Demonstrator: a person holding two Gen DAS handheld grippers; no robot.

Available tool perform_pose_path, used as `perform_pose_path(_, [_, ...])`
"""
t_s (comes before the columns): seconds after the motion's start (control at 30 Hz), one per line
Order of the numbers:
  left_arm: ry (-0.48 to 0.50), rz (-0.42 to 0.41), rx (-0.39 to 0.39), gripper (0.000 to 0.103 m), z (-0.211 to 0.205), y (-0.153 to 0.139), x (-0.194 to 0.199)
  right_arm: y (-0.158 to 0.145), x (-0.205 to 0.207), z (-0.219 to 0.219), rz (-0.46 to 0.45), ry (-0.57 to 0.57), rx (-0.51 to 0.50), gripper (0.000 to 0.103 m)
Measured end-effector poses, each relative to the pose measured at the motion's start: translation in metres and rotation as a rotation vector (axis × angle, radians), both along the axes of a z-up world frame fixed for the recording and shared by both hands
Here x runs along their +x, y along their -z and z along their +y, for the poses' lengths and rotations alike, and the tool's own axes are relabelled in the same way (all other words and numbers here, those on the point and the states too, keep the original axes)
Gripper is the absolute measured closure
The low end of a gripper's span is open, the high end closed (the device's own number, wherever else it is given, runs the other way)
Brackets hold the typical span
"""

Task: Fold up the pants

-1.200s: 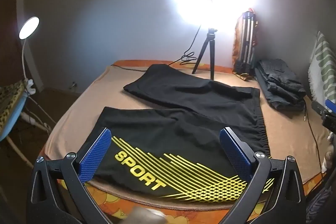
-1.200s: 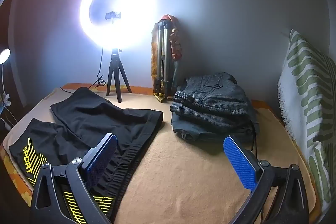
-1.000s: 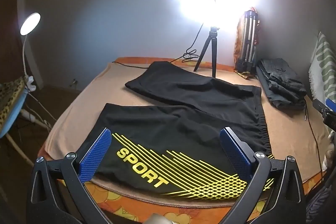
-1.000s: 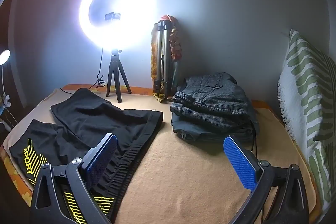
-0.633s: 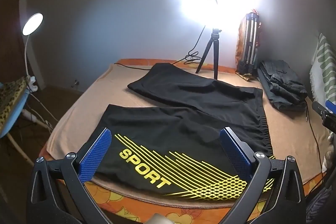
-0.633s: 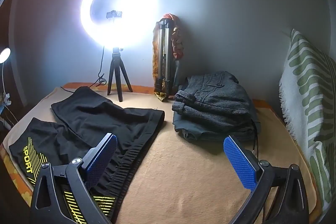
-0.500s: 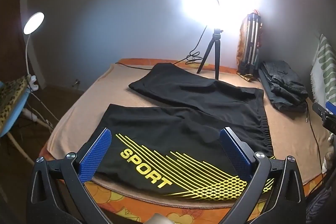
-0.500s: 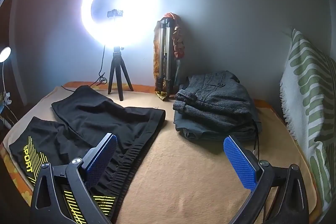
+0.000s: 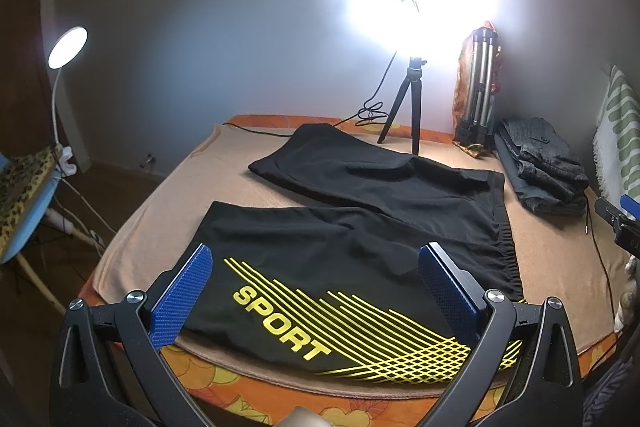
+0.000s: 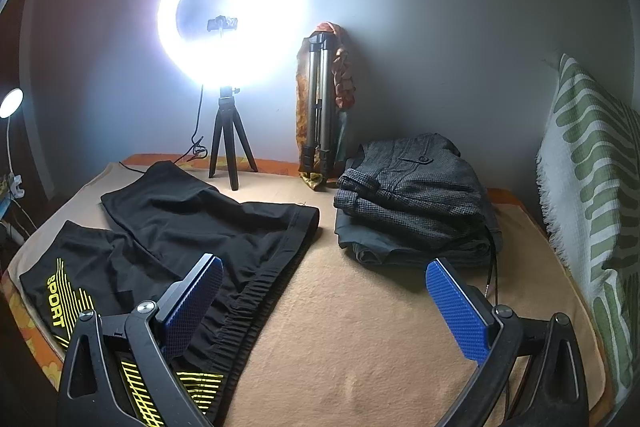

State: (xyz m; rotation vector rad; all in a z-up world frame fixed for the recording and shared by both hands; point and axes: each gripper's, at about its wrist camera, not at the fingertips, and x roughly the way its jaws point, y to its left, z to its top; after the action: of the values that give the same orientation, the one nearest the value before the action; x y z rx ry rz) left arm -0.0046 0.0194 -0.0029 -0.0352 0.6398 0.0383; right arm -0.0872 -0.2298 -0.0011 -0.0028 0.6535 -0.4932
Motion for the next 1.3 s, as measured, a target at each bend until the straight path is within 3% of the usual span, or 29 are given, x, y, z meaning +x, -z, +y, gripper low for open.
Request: perform_pose_path(1.3, [0.001, -0.011, 0.020, 0.000, -0.0066, -0.0004, -0.0027, 0.0013, 0.0012, 0.0002, 0.007, -0.001, 0.002, 0.000])
